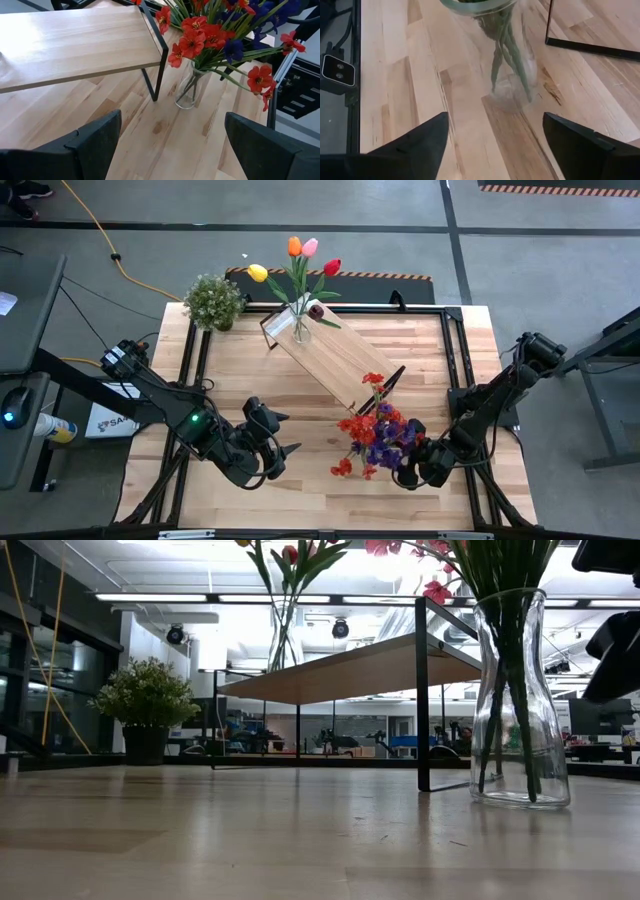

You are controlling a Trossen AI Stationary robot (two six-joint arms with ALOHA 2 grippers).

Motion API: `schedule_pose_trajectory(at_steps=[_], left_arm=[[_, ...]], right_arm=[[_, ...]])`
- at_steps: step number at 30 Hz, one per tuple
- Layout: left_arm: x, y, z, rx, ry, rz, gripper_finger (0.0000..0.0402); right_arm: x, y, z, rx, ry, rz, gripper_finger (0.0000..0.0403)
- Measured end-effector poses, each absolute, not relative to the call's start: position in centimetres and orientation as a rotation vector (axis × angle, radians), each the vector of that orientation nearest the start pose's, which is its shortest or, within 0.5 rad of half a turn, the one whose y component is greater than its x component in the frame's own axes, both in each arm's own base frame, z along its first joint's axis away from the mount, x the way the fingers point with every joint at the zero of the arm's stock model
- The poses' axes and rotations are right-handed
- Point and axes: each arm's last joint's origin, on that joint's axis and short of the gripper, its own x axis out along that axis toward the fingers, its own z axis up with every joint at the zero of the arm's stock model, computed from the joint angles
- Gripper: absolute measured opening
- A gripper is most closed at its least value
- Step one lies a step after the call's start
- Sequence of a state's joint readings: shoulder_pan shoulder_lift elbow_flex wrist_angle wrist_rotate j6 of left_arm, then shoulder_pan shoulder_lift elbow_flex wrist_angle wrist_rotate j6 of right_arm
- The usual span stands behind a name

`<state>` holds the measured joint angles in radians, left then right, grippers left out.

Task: Pick and place flowers into a vace then onto a shelf
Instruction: Put the transparent flower vase on the shelf

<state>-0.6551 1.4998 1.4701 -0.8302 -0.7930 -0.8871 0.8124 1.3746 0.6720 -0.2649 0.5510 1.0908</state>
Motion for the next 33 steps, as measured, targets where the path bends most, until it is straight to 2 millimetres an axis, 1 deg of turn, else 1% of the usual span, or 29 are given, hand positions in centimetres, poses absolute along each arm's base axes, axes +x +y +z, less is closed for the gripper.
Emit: schedule_pose_trajectory(at_steps=[7,9,15,20,25,29,33], left_arm=[[25.5,-17.0,35.3,-0.29,0.517,0.388,0.0388],[25.5,-17.0,35.3,-0.291,0.516,0.388,0.0388],[25.6,-17.0,35.4,-0.296,0.511,0.385,0.0388],[25.6,-17.0,35.4,-0.298,0.51,0.385,0.0388],[25.6,-17.1,35.4,-0.302,0.51,0.381,0.0388],[25.6,-17.1,35.4,-0.305,0.516,0.374,0.0388],[25.6,-17.1,35.4,-0.307,0.522,0.368,0.0388]], right_arm=[[18.1,16.9,17.4,0.409,0.764,-0.173,0.0381],[18.1,16.8,17.4,0.405,0.747,-0.187,0.0395],[18.5,17.1,17.8,0.464,0.68,-0.19,0.0382],[18.7,17.0,18.1,0.419,0.602,-0.226,0.0383],[18.7,16.9,18.2,0.394,0.562,-0.26,0.0381],[18.9,17.0,17.8,0.382,0.551,-0.273,0.0383],[19.6,17.7,17.1,0.397,0.519,-0.268,0.0381]])
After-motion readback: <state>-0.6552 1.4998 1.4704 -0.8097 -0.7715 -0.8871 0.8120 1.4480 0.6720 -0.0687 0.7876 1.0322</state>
